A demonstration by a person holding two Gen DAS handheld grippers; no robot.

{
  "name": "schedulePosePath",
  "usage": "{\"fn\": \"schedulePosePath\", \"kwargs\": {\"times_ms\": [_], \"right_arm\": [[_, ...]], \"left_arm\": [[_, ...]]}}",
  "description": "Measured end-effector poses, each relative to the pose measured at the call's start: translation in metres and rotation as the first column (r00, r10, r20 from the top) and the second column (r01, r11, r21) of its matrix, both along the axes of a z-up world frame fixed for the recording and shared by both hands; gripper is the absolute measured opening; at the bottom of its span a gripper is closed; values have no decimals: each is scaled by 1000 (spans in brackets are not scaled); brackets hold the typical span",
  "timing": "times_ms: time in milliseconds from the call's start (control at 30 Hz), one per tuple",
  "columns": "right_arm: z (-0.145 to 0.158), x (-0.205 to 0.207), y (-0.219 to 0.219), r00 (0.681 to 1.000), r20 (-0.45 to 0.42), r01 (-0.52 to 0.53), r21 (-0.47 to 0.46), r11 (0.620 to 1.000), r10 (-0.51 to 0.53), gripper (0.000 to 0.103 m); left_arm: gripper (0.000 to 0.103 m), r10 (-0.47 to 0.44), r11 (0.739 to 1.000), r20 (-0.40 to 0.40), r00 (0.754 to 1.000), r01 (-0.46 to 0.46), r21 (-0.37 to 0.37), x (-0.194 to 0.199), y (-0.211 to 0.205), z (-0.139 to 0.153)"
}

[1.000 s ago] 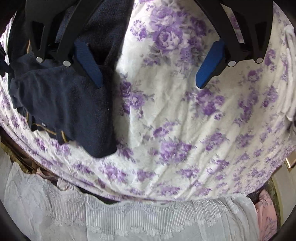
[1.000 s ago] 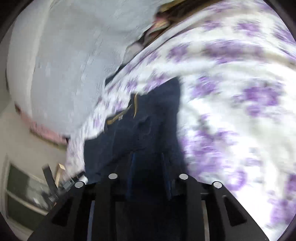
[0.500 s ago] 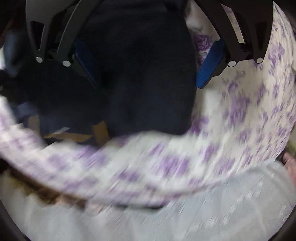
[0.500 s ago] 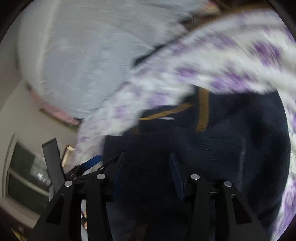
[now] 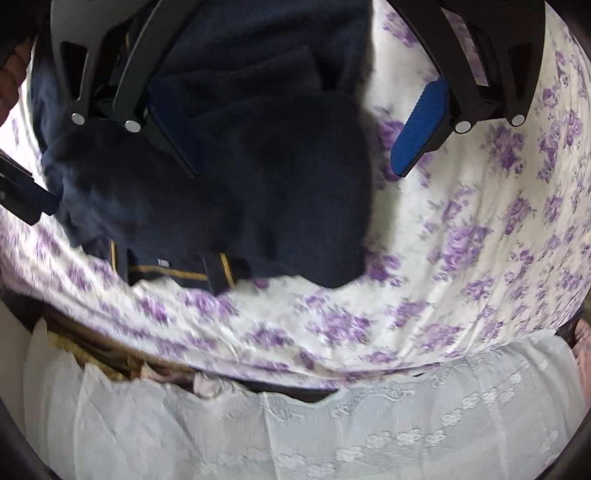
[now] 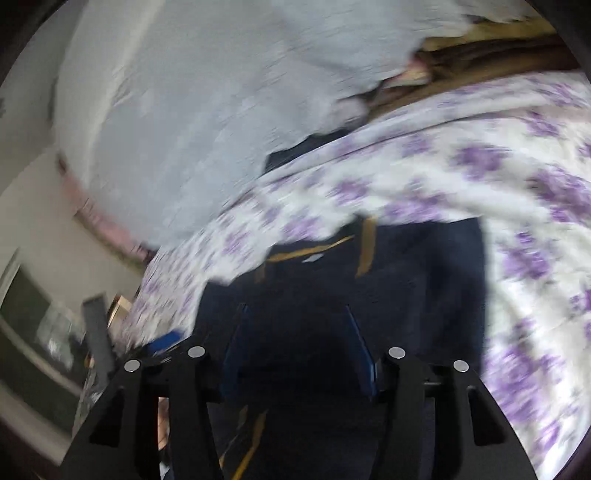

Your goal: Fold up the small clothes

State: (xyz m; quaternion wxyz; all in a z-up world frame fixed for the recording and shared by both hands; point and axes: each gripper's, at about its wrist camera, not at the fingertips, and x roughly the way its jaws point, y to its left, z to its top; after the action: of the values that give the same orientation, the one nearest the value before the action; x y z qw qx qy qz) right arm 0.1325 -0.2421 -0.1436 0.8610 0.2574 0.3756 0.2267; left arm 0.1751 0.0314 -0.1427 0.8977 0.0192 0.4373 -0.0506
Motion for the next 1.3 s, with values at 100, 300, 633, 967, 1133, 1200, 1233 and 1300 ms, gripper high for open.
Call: {"fn": "schedulePosePath", "kwargs": {"times_ms": [100, 300, 633, 967, 1133, 1200, 1233, 1300], "right_arm": [[-34, 11, -1, 996, -89, -2, -25, 1000, 0, 42], [-32, -12, -41, 982, -121, 145, -1, 989, -144, 25], [-39, -58, 11, 992, -113, -70, -84, 994, 60, 60], [-4, -153, -50, 999, -32, -4, -29, 1000, 3, 64], [-22, -200, -71, 997, -80, 20, -15, 1000, -22, 72], [-34, -207, -65, 994, -108, 1, -16, 1000, -3, 75], [-36, -213, -63, 995, -96, -2, -28, 1000, -1, 75], [-32, -220, -59, 996, -90, -21, -17, 1000, 19, 82]], "left_arm": [[99, 24, 1000, -100, 995, -25, -7, 11, 2, -31], [98, 62, 994, -81, 995, -69, -83, -13, 18, -12], [99, -1, 1000, -133, 991, -3, -28, -41, 2, -36], [98, 13, 995, -64, 998, -19, -94, -119, 19, -7], [98, 52, 993, -90, 995, -61, -99, -155, 45, -13], [98, 49, 993, -92, 995, -58, -106, -169, 50, -14], [98, 41, 993, -90, 995, -50, -105, -177, 50, -14], [98, 14, 994, -91, 996, -23, -105, -191, 49, -15]]}}
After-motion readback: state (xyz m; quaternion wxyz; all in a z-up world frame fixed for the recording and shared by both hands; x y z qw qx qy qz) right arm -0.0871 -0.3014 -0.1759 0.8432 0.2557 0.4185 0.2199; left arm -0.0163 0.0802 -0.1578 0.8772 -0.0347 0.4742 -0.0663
